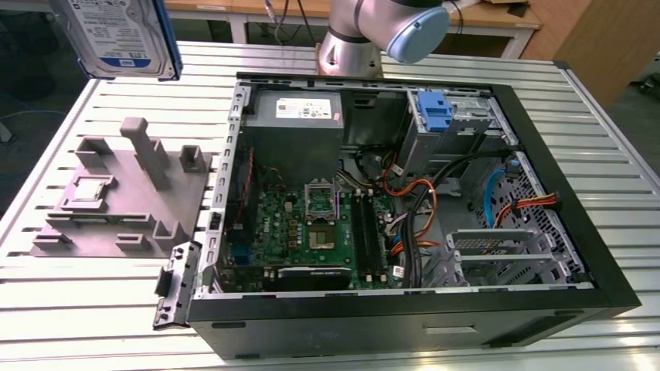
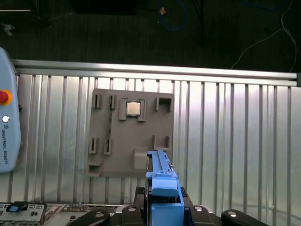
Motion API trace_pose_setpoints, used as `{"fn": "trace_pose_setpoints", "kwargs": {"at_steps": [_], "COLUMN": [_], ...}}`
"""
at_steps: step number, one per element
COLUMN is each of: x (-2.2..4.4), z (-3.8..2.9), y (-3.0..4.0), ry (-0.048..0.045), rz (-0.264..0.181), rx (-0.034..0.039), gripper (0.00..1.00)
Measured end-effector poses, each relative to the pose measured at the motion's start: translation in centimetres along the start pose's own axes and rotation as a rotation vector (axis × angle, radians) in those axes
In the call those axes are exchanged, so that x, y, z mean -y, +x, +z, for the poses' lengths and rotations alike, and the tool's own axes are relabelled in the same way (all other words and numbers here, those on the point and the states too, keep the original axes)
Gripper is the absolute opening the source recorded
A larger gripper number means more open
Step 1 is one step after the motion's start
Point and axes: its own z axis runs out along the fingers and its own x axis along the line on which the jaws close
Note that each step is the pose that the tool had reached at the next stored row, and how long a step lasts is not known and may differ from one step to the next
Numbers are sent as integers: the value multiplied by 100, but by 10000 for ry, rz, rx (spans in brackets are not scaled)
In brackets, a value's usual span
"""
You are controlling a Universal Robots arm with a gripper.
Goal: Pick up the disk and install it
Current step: 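Pick up the disk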
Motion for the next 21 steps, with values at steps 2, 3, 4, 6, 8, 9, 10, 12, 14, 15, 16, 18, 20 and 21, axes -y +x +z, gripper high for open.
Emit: {"fn": "trace_pose_setpoints", "kwargs": {"at_steps": [2, 3, 4, 6, 8, 9, 10, 12, 14, 15, 16, 18, 20, 21], "x": [14, 23, 34, 55, 77, 89, 100, 127, 154, 167, 181, 211, 240, 254], "z": [-1, 0, -1, -2, -2, -3, -3, -4, -5, -5, -5, -6, -7, -7], "y": [1, 1, 1, 1, 2, 2, 2, 3, 3, 4, 4, 4, 5, 5], "ry": [0, 1, 1, 0, 1, 0, 1, 0, 1, 1, 1, 1, 1, 1], "rz": [0, 1, 1, 1, 1, 1, 1, 1, 0, 1, 0, 1, 1, 0], "rx": [-1, 0, 0, 0, 0, 0, 0, 0, 0, 0, 0, 0, 0, 1], "gripper": [37, 37, 37, 37, 37, 37, 37, 37, 37, 37, 37, 37, 37, 37]}}
